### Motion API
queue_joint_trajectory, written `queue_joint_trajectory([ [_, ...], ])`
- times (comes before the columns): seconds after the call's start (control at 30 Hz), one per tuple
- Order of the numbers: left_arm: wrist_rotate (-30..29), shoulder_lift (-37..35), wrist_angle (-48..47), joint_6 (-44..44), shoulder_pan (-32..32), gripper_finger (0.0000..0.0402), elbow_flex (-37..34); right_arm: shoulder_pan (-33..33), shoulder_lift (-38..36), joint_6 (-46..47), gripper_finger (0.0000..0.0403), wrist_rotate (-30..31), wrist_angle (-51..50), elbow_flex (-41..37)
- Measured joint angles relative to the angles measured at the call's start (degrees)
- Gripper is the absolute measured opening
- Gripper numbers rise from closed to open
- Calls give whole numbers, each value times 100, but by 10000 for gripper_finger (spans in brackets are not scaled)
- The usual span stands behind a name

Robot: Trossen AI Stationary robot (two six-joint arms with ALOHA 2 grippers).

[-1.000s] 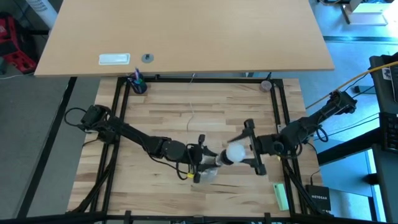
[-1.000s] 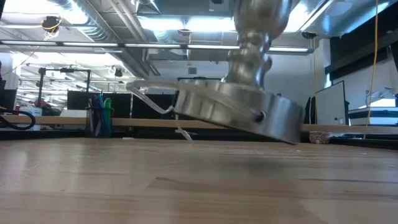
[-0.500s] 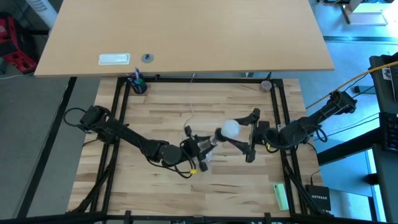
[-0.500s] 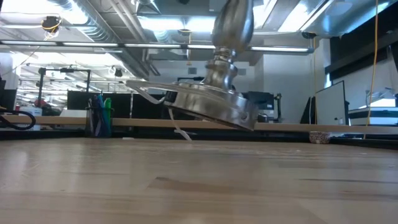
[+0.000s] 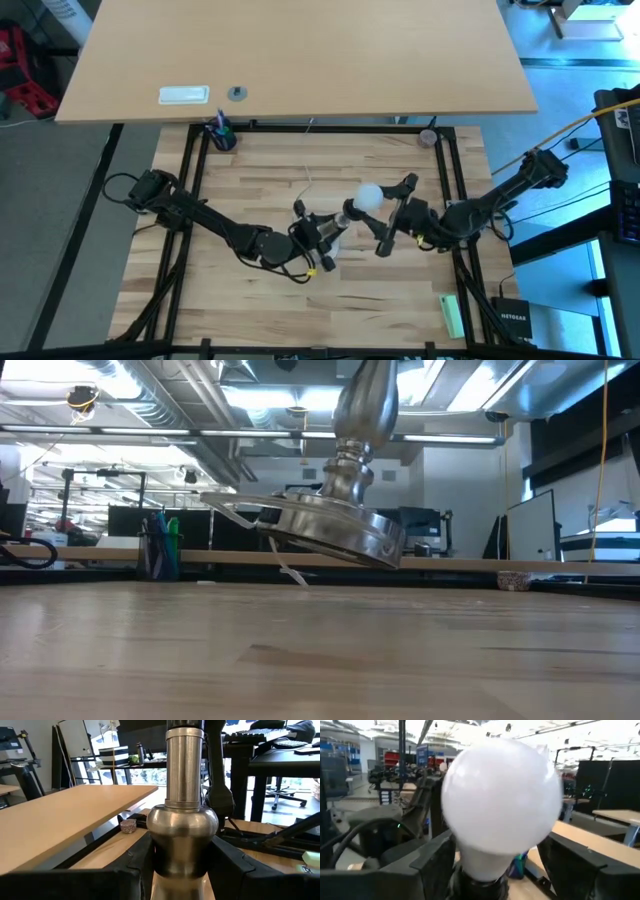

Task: Screw lightbulb
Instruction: Remove the light bulb from the lamp

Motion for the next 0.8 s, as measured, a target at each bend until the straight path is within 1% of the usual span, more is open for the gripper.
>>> queue_joint_trajectory([
  [0.1, -4, -1, 2, 0, 1, 126, 0, -111, 29, -118, 267, -19, 142, 0],
  [0.17, -7, -4, 2, 4, 4, 126, 0, -145, 41, -128, 252, -35, 84, 0],
  [0.27, -22, -4, 2, 22, 5, 126, 2, -144, 41, -138, 208, -89, -8, 0],
  [0.37, 87, -4, -6, 168, -58, 126, 4, -121, 15, -164, 145, -349, -160, 0],
  [0.43, 469, -7, 19, 264, -98, 126, 4, -90, -86, -181, 141, -796, -384, 0],
  [0.53, 1429, -20, 60, 366, -131, 126, 7, 48, -310, -214, 141, -1710, -701, 0],
  [0.6, 2253, -28, 59, 361, -127, 126, 11, 85, -456, -218, 141, -2589, -936, -2],
  [0.7, 3741, -28, 33, 248, -20, 126, 16, 42, -698, -212, 141, -4371, -1443, -7],
  [0.77, 4633, -26, 31, -20, 97, 126, 17, -57, -757, -224, 141, -5674, -1644, -9],
  [0.8, 5017, -26, 39, -197, 156, 126, 17, -128, -751, -216, 141, -6230, -1653, -11],
])
